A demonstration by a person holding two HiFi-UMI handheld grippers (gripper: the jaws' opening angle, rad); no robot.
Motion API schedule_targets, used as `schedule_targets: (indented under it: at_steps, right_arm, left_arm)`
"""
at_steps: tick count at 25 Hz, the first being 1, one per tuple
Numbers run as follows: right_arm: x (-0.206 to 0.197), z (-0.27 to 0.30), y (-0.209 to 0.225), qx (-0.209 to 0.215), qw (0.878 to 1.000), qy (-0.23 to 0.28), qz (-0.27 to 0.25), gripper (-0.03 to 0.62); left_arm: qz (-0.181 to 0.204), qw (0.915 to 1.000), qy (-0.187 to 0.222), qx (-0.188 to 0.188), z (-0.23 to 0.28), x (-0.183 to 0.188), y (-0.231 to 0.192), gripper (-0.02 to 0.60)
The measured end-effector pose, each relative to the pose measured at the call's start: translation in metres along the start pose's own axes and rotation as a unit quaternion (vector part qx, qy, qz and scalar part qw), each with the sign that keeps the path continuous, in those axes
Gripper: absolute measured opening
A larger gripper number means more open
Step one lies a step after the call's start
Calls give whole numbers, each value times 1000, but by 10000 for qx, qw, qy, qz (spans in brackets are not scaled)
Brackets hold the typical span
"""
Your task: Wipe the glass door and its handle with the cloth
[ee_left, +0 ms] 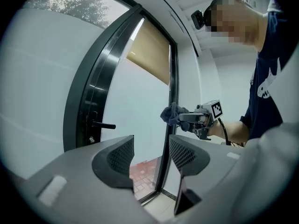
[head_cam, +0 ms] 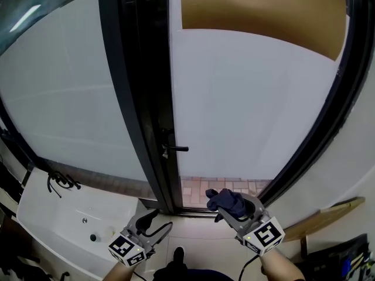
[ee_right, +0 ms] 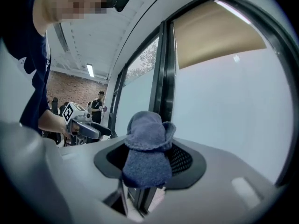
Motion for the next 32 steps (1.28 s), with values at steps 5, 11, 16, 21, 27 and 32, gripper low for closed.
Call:
schedule_targets:
  at_steps: [5, 11, 16, 21, 27, 32]
  right_arm:
    - [35, 74, 16, -63, 9982, -151, -583, 201]
    - [71, 176, 30, 14, 9856, -185, -1679, 201]
    - [83, 248, 39, -96, 9613, -467, -2714, 201]
    - [81, 308, 43, -391, 9217, -768, -3782, 201]
    - [68, 346, 53, -576, 8830, -1068, -4535, 201]
    - [59, 341, 61, -657, 8626, -1136, -4885, 201]
  left_arm:
    - [32, 9996, 33, -274, 21, 8, -45, 233]
    - [57, 9987, 92, -490, 45, 19, -93, 232]
    - [-19, 9981, 68, -611, 55, 20, -113, 232]
    - [-127, 9976, 35, -678, 56, 11, -124, 232]
    - [-252, 9979, -70, -597, 52, 6, -132, 232]
    - [-289, 9978, -110, -585, 54, 4, -138, 232]
Point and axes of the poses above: the fingertips, and each gripper's own axes: z forward along the fingers, y to its right, x out of its top, the point moved 8 cm from there along -z, backward along the fingers, and after that the axes turned 6 degrees about -y, right-handed, at the moved point
